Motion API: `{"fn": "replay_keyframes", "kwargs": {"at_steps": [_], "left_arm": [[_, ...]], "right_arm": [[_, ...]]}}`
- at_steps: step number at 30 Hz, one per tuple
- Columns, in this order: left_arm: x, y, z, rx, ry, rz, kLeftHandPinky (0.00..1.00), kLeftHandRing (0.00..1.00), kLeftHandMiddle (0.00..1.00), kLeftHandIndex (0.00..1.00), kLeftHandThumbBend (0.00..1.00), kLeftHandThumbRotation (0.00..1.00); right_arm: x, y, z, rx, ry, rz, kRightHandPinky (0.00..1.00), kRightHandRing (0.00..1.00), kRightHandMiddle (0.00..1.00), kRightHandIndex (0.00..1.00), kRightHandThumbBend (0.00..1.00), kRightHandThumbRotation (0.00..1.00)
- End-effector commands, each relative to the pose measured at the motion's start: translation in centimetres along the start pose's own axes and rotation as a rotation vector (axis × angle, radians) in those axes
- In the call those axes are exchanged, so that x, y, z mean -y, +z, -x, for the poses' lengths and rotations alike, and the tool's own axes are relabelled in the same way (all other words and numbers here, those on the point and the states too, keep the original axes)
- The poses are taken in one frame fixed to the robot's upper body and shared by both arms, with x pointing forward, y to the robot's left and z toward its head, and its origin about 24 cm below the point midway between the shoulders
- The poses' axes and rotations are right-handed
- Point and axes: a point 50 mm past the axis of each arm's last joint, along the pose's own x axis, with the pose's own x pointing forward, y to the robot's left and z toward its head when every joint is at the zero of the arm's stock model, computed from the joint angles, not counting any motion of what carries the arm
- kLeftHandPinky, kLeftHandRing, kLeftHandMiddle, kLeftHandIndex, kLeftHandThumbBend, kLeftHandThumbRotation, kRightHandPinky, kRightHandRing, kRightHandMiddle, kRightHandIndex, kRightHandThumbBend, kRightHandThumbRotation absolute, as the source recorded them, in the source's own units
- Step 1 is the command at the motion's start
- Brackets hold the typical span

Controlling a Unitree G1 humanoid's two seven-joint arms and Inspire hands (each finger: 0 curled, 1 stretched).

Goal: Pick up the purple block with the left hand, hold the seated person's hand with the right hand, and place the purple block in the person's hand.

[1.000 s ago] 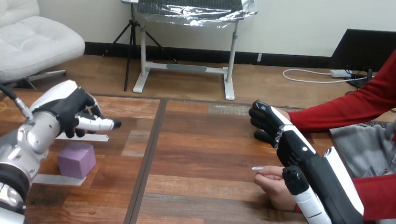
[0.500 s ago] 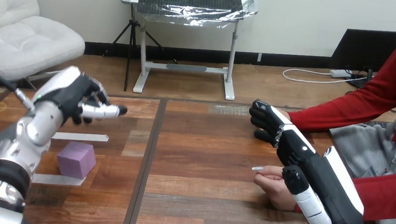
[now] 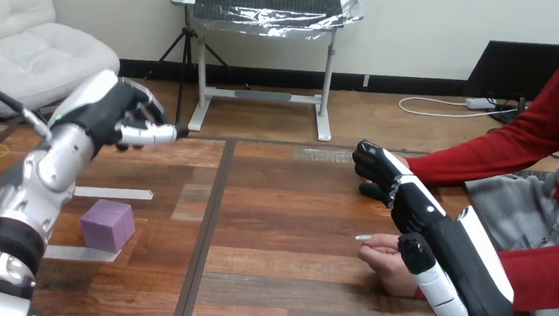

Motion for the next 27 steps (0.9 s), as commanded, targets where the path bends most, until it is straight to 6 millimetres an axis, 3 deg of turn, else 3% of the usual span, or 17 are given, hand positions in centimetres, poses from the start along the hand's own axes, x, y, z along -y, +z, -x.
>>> {"fn": "replay_keyframes", "kwargs": {"at_steps": [1,11,19,27], "left_arm": [[-2.8,1.5,0.0,0.074,0.079,-0.013,0.44,0.48,0.51,0.51,0.61,0.42],[-3.2,1.6,0.1,0.052,0.069,-0.157,0.55,0.63,0.66,0.64,0.66,0.52],[-2.7,1.1,0.2,0.026,0.03,-0.262,0.65,0.73,0.76,0.72,0.7,0.53],[-1.5,0.2,0.2,-0.024,-0.027,-0.348,0.68,0.78,0.81,0.79,0.74,0.53]], "right_arm": [[1.0,1.1,-1.6,0.096,-0.02,0.042,0.89,0.93,0.93,0.93,0.72,1.0],[1.0,1.1,-1.7,0.094,-0.021,0.041,0.89,0.93,0.93,0.93,0.73,1.0],[1.0,1.1,-1.7,0.099,-0.023,0.037,0.89,0.93,0.93,0.93,0.73,1.0],[1.0,1.1,-1.6,0.095,-0.028,0.035,0.89,0.93,0.93,0.93,0.72,1.0]]}}
